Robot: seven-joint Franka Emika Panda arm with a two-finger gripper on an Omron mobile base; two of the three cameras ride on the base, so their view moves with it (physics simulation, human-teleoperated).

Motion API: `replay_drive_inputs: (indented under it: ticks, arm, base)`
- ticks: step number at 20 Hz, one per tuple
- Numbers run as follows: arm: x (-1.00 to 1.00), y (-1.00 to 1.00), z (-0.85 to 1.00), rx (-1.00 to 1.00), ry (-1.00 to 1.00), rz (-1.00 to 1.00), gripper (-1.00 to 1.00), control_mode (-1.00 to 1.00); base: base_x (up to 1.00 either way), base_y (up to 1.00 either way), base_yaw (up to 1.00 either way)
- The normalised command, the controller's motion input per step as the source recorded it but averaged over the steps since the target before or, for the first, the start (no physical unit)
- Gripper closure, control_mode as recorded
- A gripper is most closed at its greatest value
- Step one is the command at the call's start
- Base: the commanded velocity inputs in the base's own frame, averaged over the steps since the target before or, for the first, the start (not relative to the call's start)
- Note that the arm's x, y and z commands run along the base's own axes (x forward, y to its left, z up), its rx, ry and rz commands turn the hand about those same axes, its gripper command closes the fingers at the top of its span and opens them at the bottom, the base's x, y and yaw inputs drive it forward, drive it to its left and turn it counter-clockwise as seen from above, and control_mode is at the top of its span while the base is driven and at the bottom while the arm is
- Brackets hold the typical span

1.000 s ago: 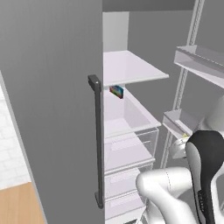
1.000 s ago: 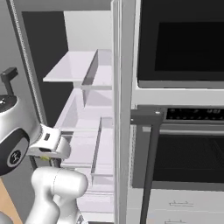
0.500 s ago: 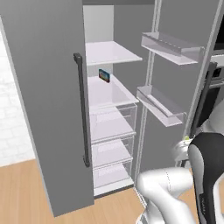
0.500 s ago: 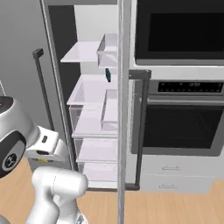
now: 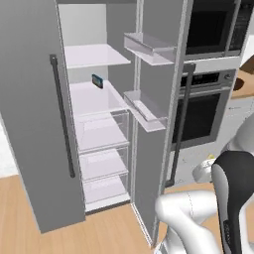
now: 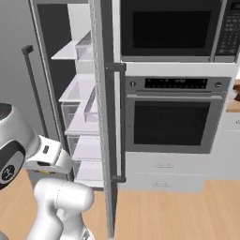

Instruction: Grab a lemon wedge from the fridge and one ice cube from the ice bowl, and put them in the glass of lemonade.

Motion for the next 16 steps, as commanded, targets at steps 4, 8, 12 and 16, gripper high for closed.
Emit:
replay_drive_inputs:
  ticks: [4,8,12,16]
  arm:
    - [0.0,0.0,0.0,0.0,0.0,0.0,1.0,1.0]
    - [0.0,0.0,0.0,0.0,0.0,0.0,1.0,1.0]
    - [0.0,0.0,0.0,0.0,0.0,0.0,1.0,1.0]
    - [0.0,0.0,0.0,0.0,0.0,0.0,1.0,1.0]
  base:
    - [-0.01,-1.0,0.0]
    - [0.02,-1.0,0.0]
    - [0.15,-1.0,0.0]
    - [0.36,-1.0,0.0]
